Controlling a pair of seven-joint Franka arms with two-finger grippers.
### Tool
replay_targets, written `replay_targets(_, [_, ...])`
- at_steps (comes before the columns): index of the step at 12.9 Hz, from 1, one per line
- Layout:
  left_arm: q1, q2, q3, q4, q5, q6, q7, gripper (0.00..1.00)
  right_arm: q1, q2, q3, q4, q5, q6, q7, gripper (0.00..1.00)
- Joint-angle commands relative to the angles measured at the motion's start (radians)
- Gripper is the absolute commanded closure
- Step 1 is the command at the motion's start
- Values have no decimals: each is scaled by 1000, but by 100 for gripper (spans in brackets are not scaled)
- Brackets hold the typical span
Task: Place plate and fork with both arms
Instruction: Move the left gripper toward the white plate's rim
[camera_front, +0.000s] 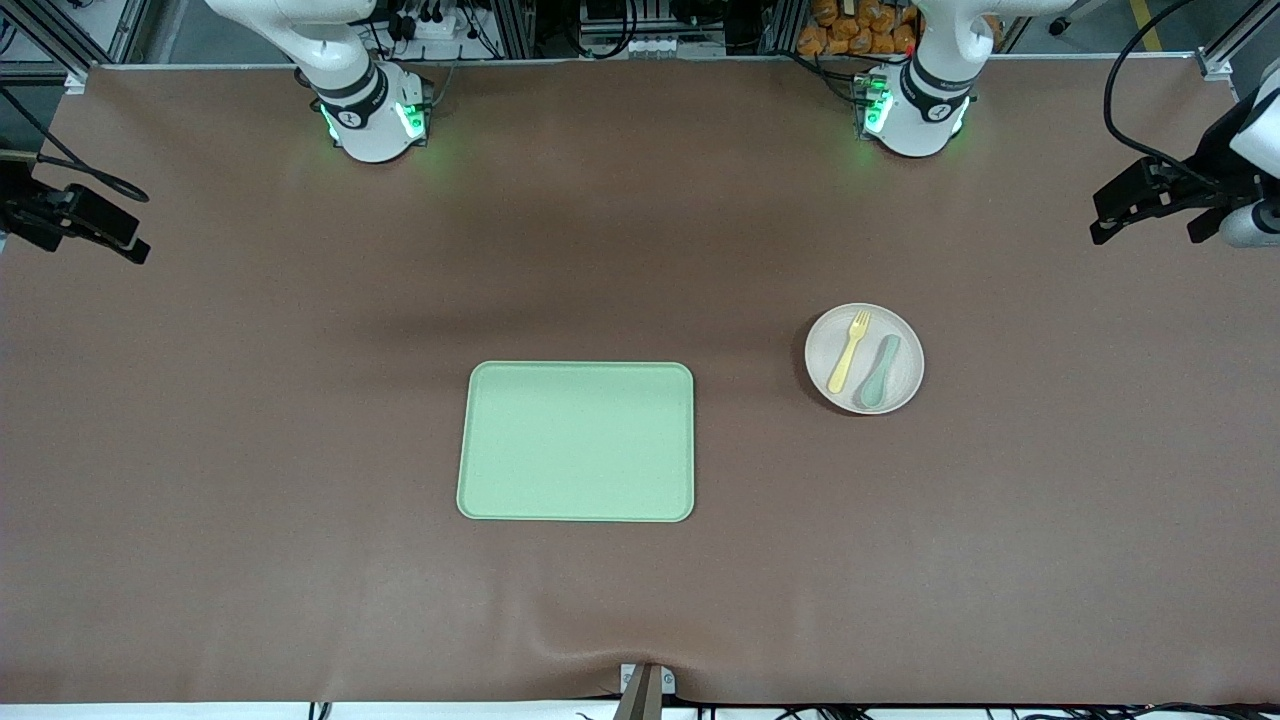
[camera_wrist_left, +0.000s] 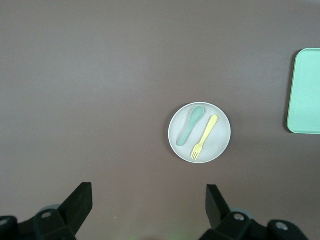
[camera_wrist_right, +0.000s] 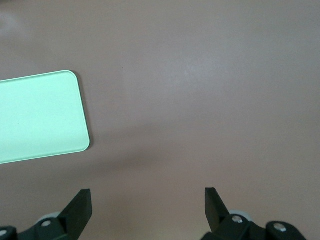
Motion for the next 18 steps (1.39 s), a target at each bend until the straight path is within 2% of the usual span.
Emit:
replay_targets(1, [6,-20,-7,-2,23,-18,8,0,-20,-4,14,1,13,3,-2,0])
replay_targets(5, [5,16,-5,7,32,-33,13,0,-21,-4,13,1,15,3,-2,0])
replay_targets(6, [5,39,-3,-12,28,-33,8,0,-21,-4,13,1,15,5,-2,0])
replay_targets(8, [8,61,-5,-108,5,4,4,0,-21,-4,13,1,15,5,-2,0])
replay_targets(11, [57,52,-7,-341,-30,248,7,0,-21,-4,13,1,15,5,-2,0])
replay_targets(15, [57,81,-7,-626,-60,672,25,0,-23,-4,13,1,15,5,-2,0])
replay_targets(16, [57,108,-10,-666,-60,759,27,0,-23,-3,13,1,15,5,-2,0])
replay_targets(18, [52,185,-13,-676,-69,817,37,1,-20,-4,13,1,15,5,-2,0])
